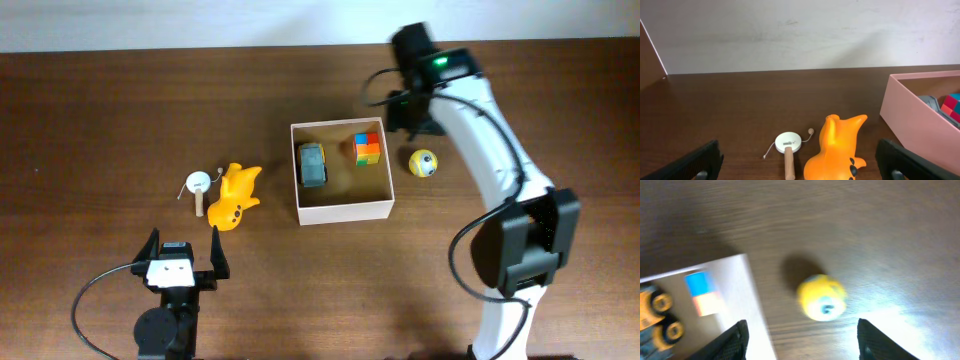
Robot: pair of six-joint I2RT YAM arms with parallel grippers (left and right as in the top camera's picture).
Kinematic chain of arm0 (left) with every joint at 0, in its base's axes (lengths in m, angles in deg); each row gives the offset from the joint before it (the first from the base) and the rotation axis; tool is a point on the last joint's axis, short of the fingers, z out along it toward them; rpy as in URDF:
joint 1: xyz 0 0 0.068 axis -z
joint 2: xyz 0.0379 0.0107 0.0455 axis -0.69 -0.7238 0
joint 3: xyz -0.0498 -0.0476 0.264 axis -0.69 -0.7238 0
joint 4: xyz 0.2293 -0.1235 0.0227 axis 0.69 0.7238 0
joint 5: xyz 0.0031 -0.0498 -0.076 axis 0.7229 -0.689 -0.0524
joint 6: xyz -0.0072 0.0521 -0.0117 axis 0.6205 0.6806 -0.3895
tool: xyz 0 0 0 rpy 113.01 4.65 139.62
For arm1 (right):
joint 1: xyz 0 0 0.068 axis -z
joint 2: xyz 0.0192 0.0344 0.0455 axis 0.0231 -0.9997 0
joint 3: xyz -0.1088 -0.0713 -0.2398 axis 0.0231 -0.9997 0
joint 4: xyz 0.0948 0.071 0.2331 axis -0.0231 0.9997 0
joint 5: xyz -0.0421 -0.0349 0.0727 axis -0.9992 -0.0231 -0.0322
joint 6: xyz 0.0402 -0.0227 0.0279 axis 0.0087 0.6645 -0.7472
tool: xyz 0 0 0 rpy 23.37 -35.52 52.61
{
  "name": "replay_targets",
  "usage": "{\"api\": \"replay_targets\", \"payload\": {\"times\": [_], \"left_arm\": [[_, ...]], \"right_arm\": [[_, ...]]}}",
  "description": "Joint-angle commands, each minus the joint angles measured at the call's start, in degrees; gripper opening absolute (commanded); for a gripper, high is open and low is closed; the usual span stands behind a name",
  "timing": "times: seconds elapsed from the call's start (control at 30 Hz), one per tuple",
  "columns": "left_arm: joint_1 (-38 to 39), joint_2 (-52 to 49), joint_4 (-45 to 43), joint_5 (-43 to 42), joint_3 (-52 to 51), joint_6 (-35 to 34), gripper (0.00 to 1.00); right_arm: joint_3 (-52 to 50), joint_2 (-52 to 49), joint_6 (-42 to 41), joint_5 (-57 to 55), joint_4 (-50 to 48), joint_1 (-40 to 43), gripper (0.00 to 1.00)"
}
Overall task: Pack container
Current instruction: 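Lift the right gripper and move it toward the yellow ball, then lower the right gripper and grasp the yellow ball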
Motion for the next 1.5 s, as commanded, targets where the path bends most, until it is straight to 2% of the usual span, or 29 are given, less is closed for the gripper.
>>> {"api": "replay_targets", "payload": {"times": [0.0, 0.17, 0.37, 0.7, 0.8, 0.83, 1.03, 1.27, 1.47], "left_arm": [[0.0, 0.4, 0.0, -0.6, -0.3, 0.9, 0.99], [0.0, 0.4, 0.0, -0.6, -0.3, 0.9, 0.99], [0.0, 0.4, 0.0, -0.6, -0.3, 0.9, 0.99], [0.0, 0.4, 0.0, -0.6, -0.3, 0.9, 0.99], [0.0, 0.4, 0.0, -0.6, -0.3, 0.9, 0.99], [0.0, 0.4, 0.0, -0.6, -0.3, 0.9, 0.99], [0.0, 0.4, 0.0, -0.6, -0.3, 0.9, 0.99], [0.0, 0.4, 0.0, -0.6, -0.3, 0.9, 0.99], [0.0, 0.4, 0.0, -0.6, -0.3, 0.9, 0.99]], "right_arm": [[-1.1, 2.0, -0.7, 3.4, 0.8, 3.2, 0.65], [-6.7, 2.0, 0.4, 3.6, -1.5, 4.2, 0.65], [-16.7, 2.0, 0.5, 3.8, -10.1, 4.2, 0.65], [-27.2, 1.7, 2.0, 4.0, -21.9, 4.4, 0.65], [-29.1, 1.3, 2.4, 4.0, -24.1, 4.4, 0.64], [-29.5, 1.2, 2.4, 4.0, -24.6, 4.4, 0.61], [-29.7, 1.2, 2.8, 4.0, -25.6, 4.4, 0.44], [-26.3, 1.2, 3.9, 4.6, -22.7, 4.4, 0.44], [-14.4, 1.4, 5.9, 5.6, -13.1, 4.4, 0.45]]}}
